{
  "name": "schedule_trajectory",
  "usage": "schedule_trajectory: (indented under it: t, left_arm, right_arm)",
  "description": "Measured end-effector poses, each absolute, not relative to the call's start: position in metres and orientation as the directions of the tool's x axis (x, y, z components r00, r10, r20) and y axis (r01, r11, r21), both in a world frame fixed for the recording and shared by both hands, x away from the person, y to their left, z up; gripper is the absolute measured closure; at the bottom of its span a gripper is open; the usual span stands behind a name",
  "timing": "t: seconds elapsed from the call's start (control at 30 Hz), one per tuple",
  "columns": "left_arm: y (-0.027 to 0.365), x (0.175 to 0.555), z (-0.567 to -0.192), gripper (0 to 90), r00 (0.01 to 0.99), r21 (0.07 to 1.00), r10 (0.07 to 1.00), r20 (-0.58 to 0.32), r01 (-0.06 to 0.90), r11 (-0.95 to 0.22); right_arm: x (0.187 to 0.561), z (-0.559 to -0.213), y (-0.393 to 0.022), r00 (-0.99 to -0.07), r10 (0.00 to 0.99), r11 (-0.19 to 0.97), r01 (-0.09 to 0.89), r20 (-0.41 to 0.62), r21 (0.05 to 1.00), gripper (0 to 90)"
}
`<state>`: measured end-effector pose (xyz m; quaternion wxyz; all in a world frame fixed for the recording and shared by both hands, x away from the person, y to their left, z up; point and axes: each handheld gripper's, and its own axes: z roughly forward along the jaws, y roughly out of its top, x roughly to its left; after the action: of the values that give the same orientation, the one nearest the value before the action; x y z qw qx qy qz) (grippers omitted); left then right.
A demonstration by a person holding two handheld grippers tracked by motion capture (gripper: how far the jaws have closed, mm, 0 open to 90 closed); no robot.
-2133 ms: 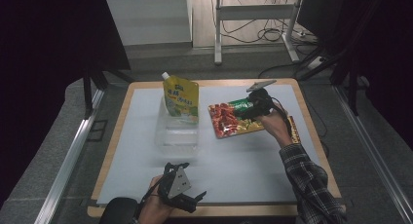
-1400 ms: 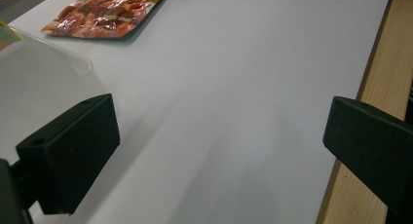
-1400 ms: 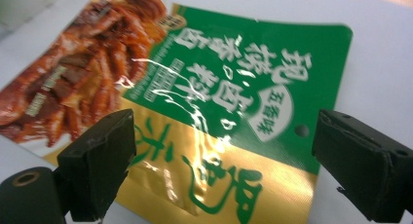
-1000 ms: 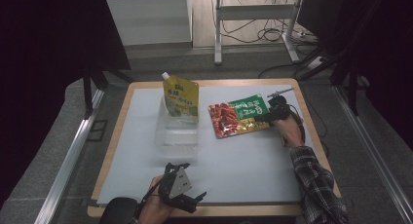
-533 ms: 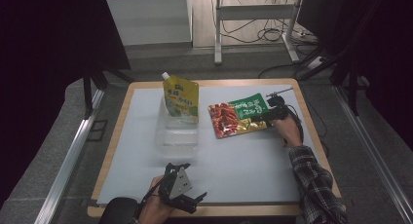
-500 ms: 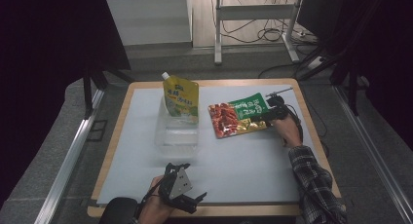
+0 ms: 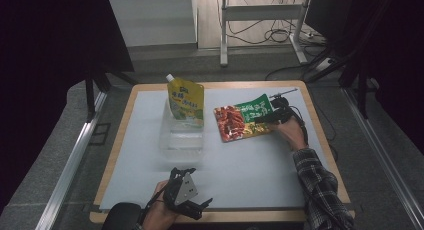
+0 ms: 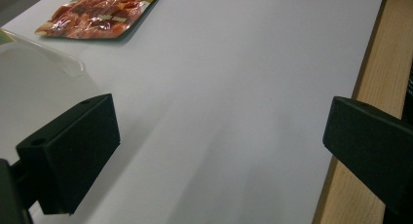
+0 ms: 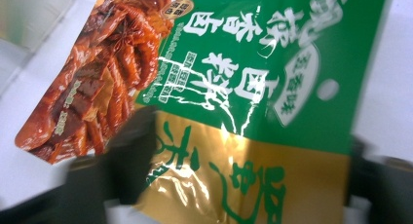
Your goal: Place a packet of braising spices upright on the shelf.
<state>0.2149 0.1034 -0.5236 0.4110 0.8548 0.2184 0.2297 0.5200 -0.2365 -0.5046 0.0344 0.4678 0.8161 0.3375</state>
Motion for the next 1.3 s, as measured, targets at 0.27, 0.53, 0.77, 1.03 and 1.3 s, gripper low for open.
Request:
schedule_trajectory:
  t: [0.27,0.53,0.77,1.03,1.3]
  left_arm:
    - [0.103,0.214,-0.524,0.0,0.8,0.793,0.555,0.23,0.176,-0.583]
    - [0.103,0.214,-0.523,0.0,0.798,0.794,0.556,0.233,0.173,-0.582]
    - [0.102,0.213,-0.523,0.0,0.797,0.794,0.555,0.24,0.169,-0.585]
    - [0.102,0.214,-0.523,0.0,0.795,0.794,0.557,0.242,0.168,-0.584]
    - [0.102,0.213,-0.522,0.0,0.793,0.796,0.559,0.242,0.168,-0.582]
  right_arm:
    - [0.511,-0.502,-0.233,-0.573,0.813,0.408,0.687,0.103,0.601,84.3]
    - [0.506,-0.489,-0.234,-0.587,0.8,0.388,0.662,0.121,0.641,88.8]
    - [0.501,-0.471,-0.232,-0.601,0.788,0.374,0.639,0.132,0.672,88.7]
    - [0.493,-0.453,-0.226,-0.636,0.765,0.392,0.587,0.104,0.708,88.8]
    - [0.486,-0.431,-0.216,-0.669,0.738,0.406,0.545,0.088,0.733,88.8]
